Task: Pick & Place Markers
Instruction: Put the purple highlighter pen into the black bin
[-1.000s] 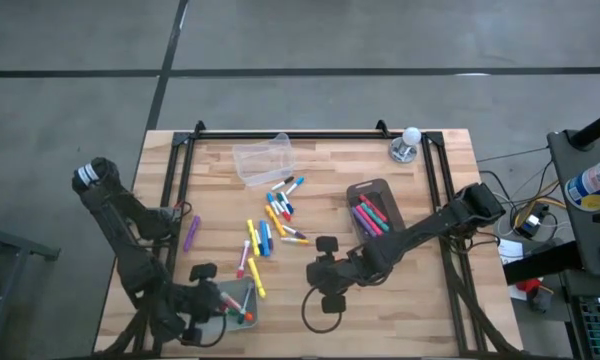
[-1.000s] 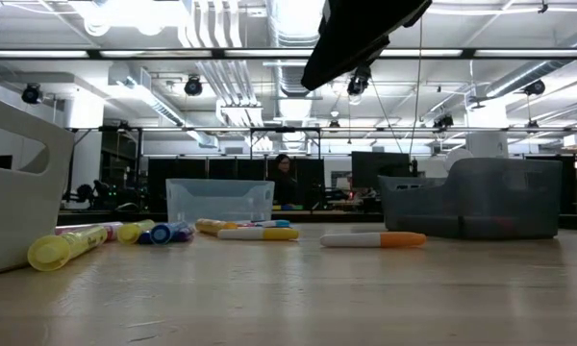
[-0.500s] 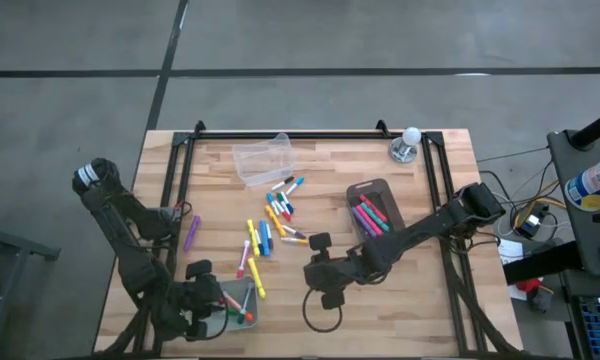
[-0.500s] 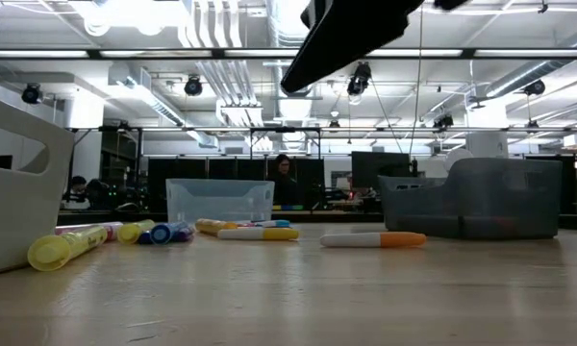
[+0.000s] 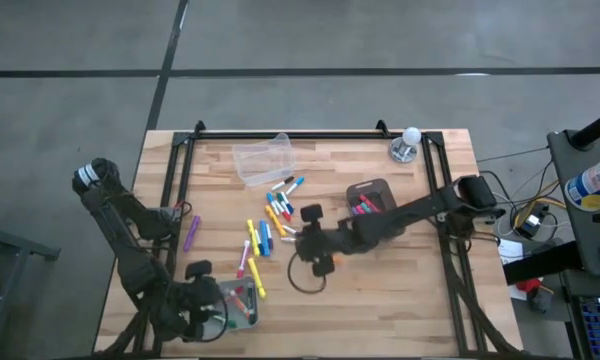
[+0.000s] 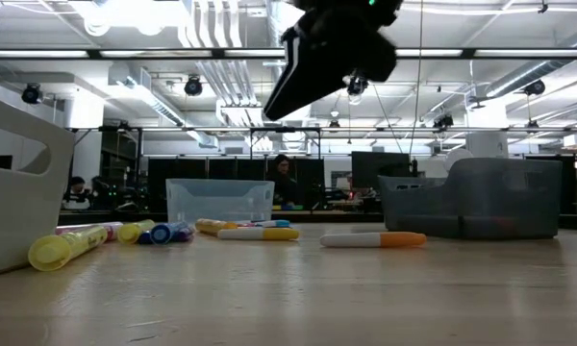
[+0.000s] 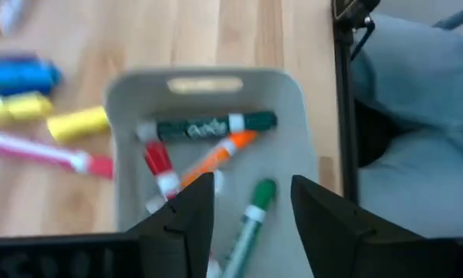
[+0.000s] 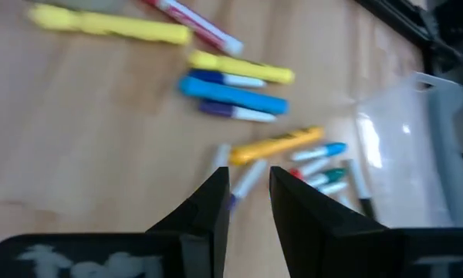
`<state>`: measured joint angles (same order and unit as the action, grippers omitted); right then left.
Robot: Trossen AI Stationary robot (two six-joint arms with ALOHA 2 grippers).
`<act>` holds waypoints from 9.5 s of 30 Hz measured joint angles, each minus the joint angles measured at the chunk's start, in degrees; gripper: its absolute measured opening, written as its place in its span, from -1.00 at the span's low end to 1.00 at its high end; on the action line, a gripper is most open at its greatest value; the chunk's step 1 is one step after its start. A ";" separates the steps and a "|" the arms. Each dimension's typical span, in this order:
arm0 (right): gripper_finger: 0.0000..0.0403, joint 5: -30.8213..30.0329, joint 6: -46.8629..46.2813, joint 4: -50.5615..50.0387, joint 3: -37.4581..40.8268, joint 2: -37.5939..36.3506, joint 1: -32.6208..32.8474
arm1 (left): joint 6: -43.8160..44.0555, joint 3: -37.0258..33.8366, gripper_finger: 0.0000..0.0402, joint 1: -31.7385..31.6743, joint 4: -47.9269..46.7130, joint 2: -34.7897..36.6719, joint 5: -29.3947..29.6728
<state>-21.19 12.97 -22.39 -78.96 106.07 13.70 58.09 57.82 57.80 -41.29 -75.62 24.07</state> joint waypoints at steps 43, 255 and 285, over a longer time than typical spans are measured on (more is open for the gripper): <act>-0.74 -7.91 30.36 32.91 -1.38 -4.47 -31.52 | -22.30 0.00 -0.18 -0.52 -24.58 35.84 55.22; 0.05 55.52 -6.88 41.76 11.13 -3.79 -26.67 | -48.04 2.69 -0.75 -58.88 16.17 0.94 -20.81; -0.67 45.58 -11.06 22.21 10.28 -8.81 -27.82 | -53.32 2.58 -0.15 -60.16 17.09 0.97 -9.88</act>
<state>24.39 1.91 -0.18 -68.67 97.26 -14.12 4.77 60.40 -2.36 -24.20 -74.65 14.20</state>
